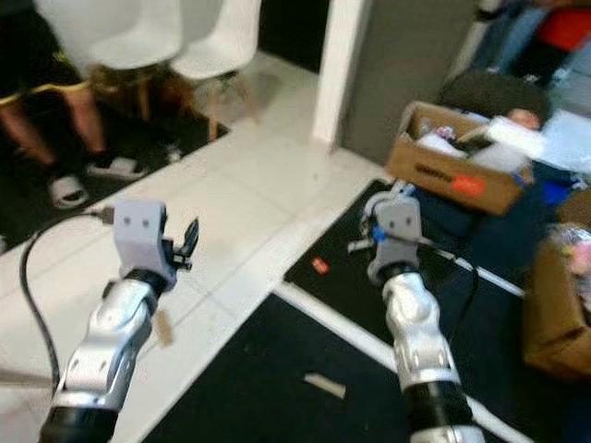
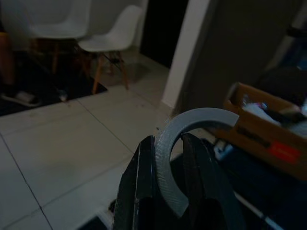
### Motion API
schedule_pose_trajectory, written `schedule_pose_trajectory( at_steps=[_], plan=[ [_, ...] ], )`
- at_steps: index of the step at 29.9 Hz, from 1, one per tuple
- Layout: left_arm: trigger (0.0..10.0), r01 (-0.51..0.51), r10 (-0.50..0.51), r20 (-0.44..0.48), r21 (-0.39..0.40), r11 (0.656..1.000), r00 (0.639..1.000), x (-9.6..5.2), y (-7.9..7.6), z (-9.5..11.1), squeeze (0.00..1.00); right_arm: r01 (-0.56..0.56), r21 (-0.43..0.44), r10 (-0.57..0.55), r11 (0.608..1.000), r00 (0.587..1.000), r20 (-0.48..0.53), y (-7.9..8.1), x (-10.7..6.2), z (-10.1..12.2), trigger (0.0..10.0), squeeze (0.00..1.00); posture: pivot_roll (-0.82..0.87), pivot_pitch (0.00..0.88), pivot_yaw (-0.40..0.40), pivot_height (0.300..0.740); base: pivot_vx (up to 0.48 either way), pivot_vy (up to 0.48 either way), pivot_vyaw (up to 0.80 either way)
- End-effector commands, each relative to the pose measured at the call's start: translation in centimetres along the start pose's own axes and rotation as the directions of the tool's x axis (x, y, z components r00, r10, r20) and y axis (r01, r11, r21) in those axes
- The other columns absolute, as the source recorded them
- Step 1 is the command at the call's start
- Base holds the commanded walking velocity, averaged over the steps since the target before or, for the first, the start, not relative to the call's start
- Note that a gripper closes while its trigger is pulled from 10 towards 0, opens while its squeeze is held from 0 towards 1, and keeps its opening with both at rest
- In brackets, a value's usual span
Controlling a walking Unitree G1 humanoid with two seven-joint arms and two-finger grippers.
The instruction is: Picking trash to rubbish bin
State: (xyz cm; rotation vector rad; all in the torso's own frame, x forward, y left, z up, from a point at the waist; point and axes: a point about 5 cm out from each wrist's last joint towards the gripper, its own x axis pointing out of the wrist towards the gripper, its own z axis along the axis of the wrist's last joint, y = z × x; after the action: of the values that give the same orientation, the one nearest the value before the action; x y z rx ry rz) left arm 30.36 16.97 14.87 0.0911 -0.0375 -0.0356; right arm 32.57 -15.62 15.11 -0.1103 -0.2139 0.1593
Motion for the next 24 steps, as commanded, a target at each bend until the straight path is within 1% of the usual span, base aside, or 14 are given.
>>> schedule_pose_trajectory(
  at_steps=[1,7,13,24],
  plan=[
    [10.0,-0.002,0.002,-0.008,0.008,1.000,1.000,-0.20,-0.08,-0.19,0.00,-0.002,0.004,0.003,1.000,1.000,-0.020,-0.07,-0.25,-0.52,10.0,0.00,0.02,0.100,-0.070,0.740,0.000,0.000,-0.80],
    [10.0,0.004,-0.004,-0.006,0.012,1.000,1.000,-0.22,0.03,-0.02,0.00,-0.001,0.009,0.002,1.000,1.000,-0.013,-0.06,-0.15,-0.37,10.0,0.00,0.02,0.092,-0.065,0.740,0.000,0.000,-0.80],
    [10.0,-0.012,0.012,-0.006,0.013,1.000,1.000,-0.27,0.34,0.02,0.00,0.004,0.020,-0.004,1.000,1.000,-0.017,-0.05,-0.04,-0.49,10.0,0.00,0.03,0.093,-0.070,0.740,0.000,0.000,-0.80],
    [10.0,-0.014,0.015,-0.024,0.012,1.000,1.000,-0.84,0.35,-0.51,0.00,0.000,0.028,0.001,1.000,1.000,-0.029,0.08,-0.40,-0.86,10.0,0.00,0.03,0.089,-0.070,0.740,0.000,0.000,-0.80]
  ],
)
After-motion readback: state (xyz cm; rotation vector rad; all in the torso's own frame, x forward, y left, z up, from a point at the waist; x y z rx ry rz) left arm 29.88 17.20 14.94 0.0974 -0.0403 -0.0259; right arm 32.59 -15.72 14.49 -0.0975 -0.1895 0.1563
